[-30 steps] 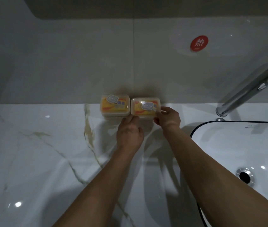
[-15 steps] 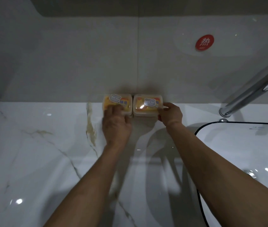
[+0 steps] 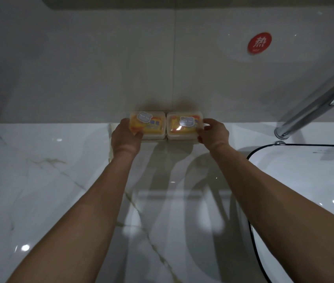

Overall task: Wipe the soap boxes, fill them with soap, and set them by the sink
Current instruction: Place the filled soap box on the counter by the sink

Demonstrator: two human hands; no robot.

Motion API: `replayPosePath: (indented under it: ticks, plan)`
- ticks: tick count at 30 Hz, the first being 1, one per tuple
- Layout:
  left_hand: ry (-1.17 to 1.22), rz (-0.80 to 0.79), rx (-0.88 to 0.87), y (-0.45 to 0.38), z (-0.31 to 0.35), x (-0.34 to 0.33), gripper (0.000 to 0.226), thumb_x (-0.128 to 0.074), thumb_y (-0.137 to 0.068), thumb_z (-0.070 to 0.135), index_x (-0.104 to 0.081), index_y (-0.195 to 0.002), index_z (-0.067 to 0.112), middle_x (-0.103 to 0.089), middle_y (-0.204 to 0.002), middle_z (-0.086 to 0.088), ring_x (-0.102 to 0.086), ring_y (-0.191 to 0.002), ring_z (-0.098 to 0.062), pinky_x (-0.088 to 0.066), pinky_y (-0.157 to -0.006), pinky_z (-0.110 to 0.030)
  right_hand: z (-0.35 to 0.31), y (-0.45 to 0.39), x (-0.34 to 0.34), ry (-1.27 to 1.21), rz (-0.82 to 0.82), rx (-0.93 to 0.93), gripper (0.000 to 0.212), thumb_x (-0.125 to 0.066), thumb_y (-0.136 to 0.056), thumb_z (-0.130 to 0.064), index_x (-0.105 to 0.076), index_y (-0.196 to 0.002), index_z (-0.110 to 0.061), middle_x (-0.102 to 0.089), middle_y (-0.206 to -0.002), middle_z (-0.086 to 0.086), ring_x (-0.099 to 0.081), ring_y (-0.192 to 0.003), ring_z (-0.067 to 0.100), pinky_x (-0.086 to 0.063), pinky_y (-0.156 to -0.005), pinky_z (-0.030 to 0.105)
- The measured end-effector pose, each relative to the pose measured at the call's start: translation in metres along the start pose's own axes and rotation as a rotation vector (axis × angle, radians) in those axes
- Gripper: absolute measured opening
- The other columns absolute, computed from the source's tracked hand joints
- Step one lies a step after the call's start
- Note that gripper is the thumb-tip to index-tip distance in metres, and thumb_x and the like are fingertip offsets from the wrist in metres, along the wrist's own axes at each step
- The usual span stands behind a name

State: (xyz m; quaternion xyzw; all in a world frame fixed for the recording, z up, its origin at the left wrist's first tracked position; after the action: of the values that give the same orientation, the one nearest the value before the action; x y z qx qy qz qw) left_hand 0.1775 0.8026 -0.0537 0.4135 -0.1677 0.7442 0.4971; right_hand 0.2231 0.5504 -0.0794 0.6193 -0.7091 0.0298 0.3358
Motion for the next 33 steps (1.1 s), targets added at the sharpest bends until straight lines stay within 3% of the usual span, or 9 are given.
replayPosePath:
  ticks: [9,14,18,20,25,33]
  plan:
    - [-0.039,-0.014,0.026,0.000,0.002,0.003,0.053,-0.071,-0.088,0.032,-0.051,-0.130,0.006,-0.062,-0.127,-0.016,-0.057,-0.118,-0.035,-0.045,-0.092,-0.038,-0.007,0.008,0.000,0.001,0.000,-0.018,0.036,-0.066,-0.093,-0.015,-0.063,-0.129,-0.015,-0.072,-0.108,0.012,-0.072,-0.085,0.030,-0.059,-0.088,0.043]
    - [-0.071,-0.083,0.030,-0.001,0.007,0.009,0.054,-0.069,-0.089,0.030,-0.047,-0.133,0.007,-0.060,-0.131,-0.016,-0.056,-0.121,-0.036,-0.045,-0.094,-0.037,-0.015,0.015,0.004,0.089,-0.023,-0.013,0.039,-0.067,-0.092,-0.019,-0.060,-0.130,-0.014,-0.070,-0.118,0.014,-0.068,-0.105,0.035,-0.055,-0.096,0.045]
    - [-0.101,-0.099,-0.011,0.004,0.011,0.018,0.056,-0.067,-0.088,0.028,-0.047,-0.136,0.009,-0.055,-0.135,-0.017,-0.053,-0.123,-0.037,-0.045,-0.095,-0.038,-0.025,0.027,0.008,0.159,-0.011,0.009,0.053,-0.067,-0.091,-0.021,-0.050,-0.140,-0.012,-0.064,-0.130,0.014,-0.063,-0.114,0.035,-0.052,-0.099,0.044]
    - [-0.120,-0.084,-0.057,0.010,0.012,0.026,0.053,-0.065,-0.089,0.029,-0.049,-0.136,0.009,-0.053,-0.134,-0.018,-0.052,-0.122,-0.037,-0.044,-0.096,-0.038,-0.031,0.035,0.013,0.203,0.032,0.037,0.053,-0.067,-0.092,-0.025,-0.050,-0.141,-0.014,-0.062,-0.133,0.011,-0.061,-0.118,0.031,-0.049,-0.100,0.036]
    - [-0.217,-0.029,-0.272,0.031,0.020,0.052,0.046,-0.062,-0.092,0.028,-0.055,-0.133,0.009,-0.052,-0.134,-0.016,-0.049,-0.121,-0.036,-0.043,-0.098,-0.041,-0.045,0.072,0.028,0.263,0.069,0.185,0.038,-0.066,-0.093,-0.024,-0.061,-0.129,-0.015,-0.067,-0.123,0.010,-0.062,-0.110,0.027,-0.039,-0.079,0.024]
    - [-0.199,0.023,-0.563,0.088,0.063,0.101,0.048,-0.060,-0.092,0.032,-0.057,-0.137,0.015,-0.055,-0.139,-0.009,-0.047,-0.127,-0.029,-0.036,-0.107,-0.036,-0.073,0.158,0.052,0.320,0.140,0.335,0.041,-0.063,-0.094,-0.033,-0.059,-0.132,-0.017,-0.065,-0.125,0.012,-0.063,-0.110,0.030,-0.051,-0.089,0.037]
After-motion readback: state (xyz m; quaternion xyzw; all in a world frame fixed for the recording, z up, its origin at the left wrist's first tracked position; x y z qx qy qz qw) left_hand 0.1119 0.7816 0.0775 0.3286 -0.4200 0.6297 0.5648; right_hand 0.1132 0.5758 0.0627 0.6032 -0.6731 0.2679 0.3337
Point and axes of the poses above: each hand's wrist, its own y-axis away from the middle knuckle, its own x-axis out of the back of the hand, z = x × y, the point moved 2 cm from there along -y, towards the middle knuckle
